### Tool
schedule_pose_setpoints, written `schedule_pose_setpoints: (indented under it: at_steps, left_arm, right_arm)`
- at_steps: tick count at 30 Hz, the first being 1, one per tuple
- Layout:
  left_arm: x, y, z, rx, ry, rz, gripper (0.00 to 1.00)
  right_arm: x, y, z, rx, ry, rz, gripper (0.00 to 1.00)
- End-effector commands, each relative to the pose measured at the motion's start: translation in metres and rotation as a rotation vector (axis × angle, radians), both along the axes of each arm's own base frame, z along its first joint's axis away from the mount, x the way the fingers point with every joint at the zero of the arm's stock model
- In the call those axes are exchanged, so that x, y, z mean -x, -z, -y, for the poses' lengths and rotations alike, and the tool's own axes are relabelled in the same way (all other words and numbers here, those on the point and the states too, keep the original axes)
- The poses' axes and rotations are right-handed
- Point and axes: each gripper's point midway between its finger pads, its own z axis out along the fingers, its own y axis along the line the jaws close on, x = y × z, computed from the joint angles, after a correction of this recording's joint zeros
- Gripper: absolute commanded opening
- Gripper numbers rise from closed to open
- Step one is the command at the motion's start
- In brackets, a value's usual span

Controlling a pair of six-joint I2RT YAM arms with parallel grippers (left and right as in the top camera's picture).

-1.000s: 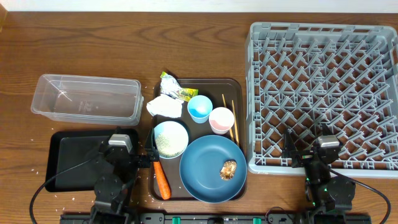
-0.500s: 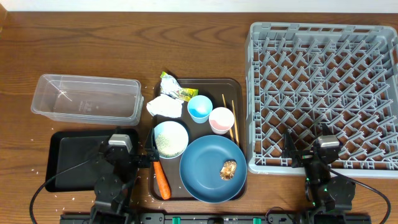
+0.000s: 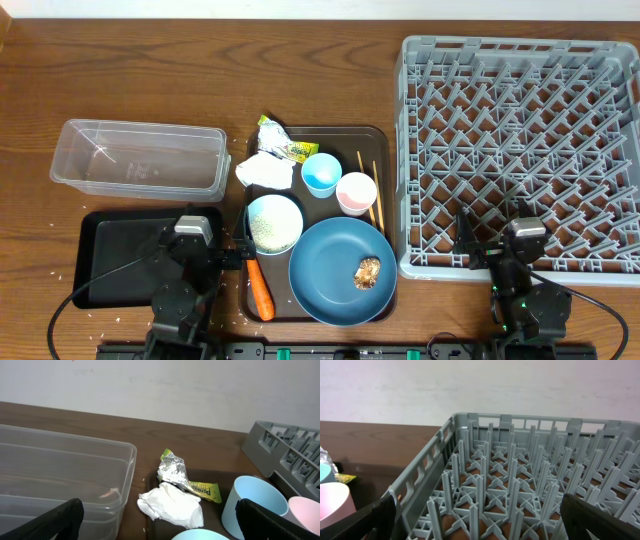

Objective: Sort waste into correct bins and load items into the dishwasher rack

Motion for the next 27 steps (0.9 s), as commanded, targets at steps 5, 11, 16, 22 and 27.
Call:
schedule_pose_setpoints:
  at_steps: [5,11,16,22,27]
  left_arm:
    - [-0.001,0.017,-0.002,-0.007,-0.012,-0.036,0.98]
    - [-0.001,0.017,-0.002,-0.006,-0.012,-0.036,0.98]
    - [-0.001,0.016,-0.002,-0.005,-0.011,-0.033,0.98]
    - [-0.001,0.008,0.005,0.005,0.027,0.0,0.98]
    - [0.0,0.001,0.012,0.014,0.067,0.025,0.98]
  right_arm:
    - [0.0,0.0,0.0,0.007,-0.004,0.002,0.99]
    - [0.0,0.0,0.0,0.007,-0.004,0.002,0.99]
    - [0.0,0.0,0.0,0.007,-0.004,0.003,0.99]
    - [0.0,-0.001,-0.003,0.006,-0.019,0.009,0.99]
    - [0.0,-0.001,-0.003,0.006,-0.019,0.009,0.99]
